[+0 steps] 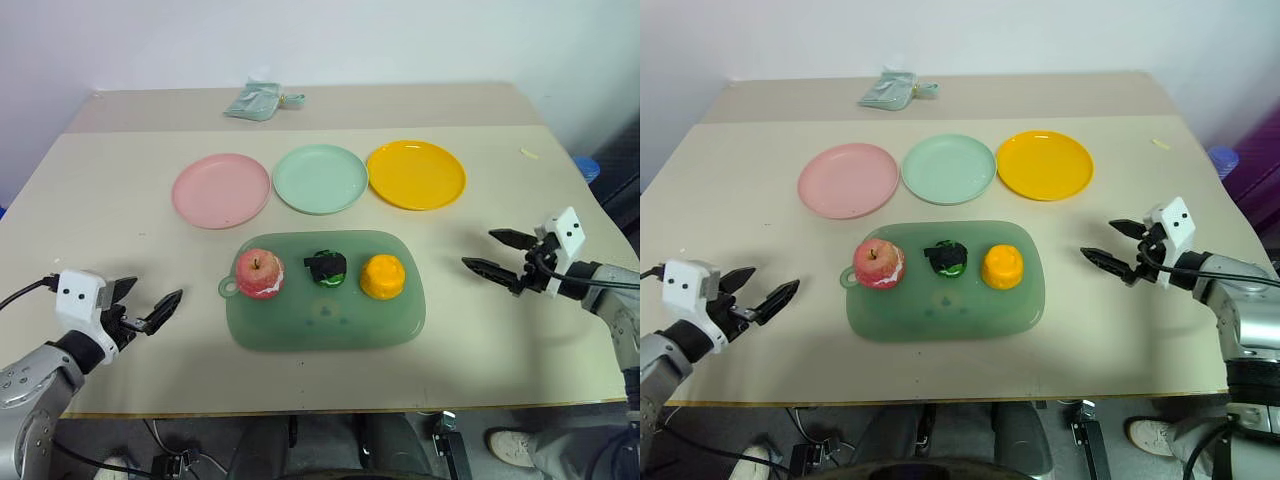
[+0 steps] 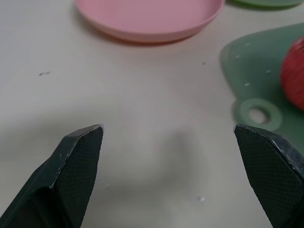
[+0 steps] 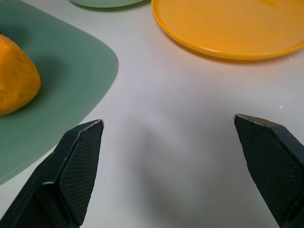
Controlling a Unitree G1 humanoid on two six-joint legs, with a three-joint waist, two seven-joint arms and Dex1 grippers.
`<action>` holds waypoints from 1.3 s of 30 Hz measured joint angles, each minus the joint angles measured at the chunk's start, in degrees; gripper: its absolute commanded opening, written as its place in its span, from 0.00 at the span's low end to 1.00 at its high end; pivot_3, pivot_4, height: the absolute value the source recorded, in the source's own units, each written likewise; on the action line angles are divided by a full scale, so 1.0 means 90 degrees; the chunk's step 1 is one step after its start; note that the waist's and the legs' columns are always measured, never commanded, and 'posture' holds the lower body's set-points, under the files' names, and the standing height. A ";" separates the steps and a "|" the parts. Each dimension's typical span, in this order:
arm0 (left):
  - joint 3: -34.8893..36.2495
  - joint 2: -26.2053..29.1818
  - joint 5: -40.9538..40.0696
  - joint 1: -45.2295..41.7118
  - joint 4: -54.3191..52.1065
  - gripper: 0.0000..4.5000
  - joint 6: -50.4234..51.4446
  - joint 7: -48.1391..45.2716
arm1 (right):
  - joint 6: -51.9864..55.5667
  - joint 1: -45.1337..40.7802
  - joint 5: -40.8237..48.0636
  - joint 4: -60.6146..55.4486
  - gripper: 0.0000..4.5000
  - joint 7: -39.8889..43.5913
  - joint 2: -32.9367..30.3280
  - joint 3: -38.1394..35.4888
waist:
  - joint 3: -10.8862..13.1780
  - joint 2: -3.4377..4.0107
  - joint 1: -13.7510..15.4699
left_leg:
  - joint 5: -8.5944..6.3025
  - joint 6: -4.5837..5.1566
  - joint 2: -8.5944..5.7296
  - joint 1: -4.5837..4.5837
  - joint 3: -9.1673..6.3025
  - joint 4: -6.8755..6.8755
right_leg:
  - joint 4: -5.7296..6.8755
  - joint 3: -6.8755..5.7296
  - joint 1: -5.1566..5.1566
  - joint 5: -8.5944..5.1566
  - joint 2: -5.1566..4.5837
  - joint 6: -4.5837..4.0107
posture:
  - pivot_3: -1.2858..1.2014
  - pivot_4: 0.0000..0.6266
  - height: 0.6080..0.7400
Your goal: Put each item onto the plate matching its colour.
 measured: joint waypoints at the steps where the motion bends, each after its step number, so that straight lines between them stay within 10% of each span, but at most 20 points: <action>1: 0.0002 -0.0026 0.0000 -0.0001 -0.0014 1.00 0.0000 0.0029 | -0.0001 -0.0055 -0.0025 0.0008 0.99 -0.0018 0.0045 0.0028 | 0.0000 0.0000 0.0000 | 0.0000 0.0000 0.0000 0.0000 0.0000 0.0000 | 0.0000 0.0000 0.0000 0.0000 0.0001 0.0000 | 0.52 0.24 1.00; 25: -0.0681 -0.0321 -0.0473 -0.2092 0.0643 1.00 0.0281 0.0208 | 0.0316 0.0528 0.0107 -0.1130 0.99 -0.1134 0.0610 -0.0350 | 0.0000 0.0000 0.0013 | 0.0001 -0.0001 -0.0005 -0.0002 -0.0004 0.0005 | 0.0002 -0.0005 0.0003 0.0001 0.0002 0.0002 | 0.52 0.24 1.00; 39: -0.3057 0.1210 -0.0012 -0.2943 0.0769 1.00 0.0258 -0.2211 | 0.1631 0.2067 0.1401 -0.3676 0.99 -0.0778 0.0355 -0.0588 | 0.0000 0.0003 0.0005 | 0.0000 0.0001 -0.0002 0.0006 -0.0001 0.0004 | 0.0002 -0.0002 0.0010 0.0000 0.0011 0.0001 | 0.52 0.24 1.00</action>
